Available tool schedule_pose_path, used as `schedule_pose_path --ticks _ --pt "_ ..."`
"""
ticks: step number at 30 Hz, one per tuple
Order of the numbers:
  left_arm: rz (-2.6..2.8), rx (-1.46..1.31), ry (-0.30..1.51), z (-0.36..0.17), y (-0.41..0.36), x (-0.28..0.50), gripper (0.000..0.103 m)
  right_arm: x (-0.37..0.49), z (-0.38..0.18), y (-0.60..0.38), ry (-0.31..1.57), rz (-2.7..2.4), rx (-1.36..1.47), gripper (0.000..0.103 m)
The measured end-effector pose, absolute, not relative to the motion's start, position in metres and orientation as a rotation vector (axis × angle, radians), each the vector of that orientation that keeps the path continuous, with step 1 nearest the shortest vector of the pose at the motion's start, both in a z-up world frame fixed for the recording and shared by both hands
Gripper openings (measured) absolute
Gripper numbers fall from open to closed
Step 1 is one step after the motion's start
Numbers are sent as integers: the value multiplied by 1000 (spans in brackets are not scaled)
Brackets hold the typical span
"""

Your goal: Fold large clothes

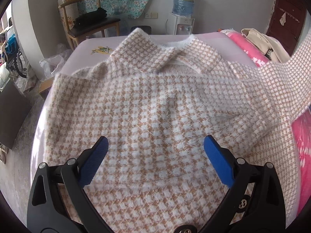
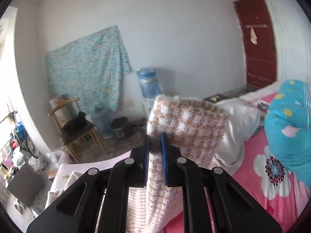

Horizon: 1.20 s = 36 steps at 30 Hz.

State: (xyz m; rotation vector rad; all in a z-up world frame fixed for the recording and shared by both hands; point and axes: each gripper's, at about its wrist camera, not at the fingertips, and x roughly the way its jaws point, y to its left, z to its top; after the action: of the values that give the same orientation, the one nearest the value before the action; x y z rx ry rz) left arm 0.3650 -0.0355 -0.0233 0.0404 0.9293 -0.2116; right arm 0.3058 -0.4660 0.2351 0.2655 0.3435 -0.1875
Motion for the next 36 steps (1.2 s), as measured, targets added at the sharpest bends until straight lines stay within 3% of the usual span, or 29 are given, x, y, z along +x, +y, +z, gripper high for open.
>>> schedule_pose_path --ticks 5,10,12,14,18,24,31,33,34,35,36 --pt "-218 -13 862 6 4 339 95 313 257 -333 261 91 121 6" --pt "-233 -54 858 15 34 319 95 325 218 -228 407 426 84 6" --pt "-237 -32 855 15 36 316 91 328 202 -217 462 457 67 16" --pt "-239 -9 862 11 35 318 88 330 185 -229 501 416 57 52" --pt "-264 -13 895 -1 26 335 76 334 152 -257 605 259 -32 61" --pt "-231 38 998 -40 -3 369 56 373 64 -273 857 198 -146 61" --pt "-195 64 1000 -49 -8 371 55 438 -15 -244 947 229 -312 61" --pt "-193 66 999 -49 -8 371 55 449 -25 -240 951 200 -350 55" --pt "-192 70 997 -50 -8 371 55 451 -27 -240 950 194 -359 48" --pt "-191 71 994 -50 -9 371 55 451 -27 -241 943 198 -350 30" --pt "-191 71 994 -50 -9 371 55 451 -24 -244 946 216 -313 22"
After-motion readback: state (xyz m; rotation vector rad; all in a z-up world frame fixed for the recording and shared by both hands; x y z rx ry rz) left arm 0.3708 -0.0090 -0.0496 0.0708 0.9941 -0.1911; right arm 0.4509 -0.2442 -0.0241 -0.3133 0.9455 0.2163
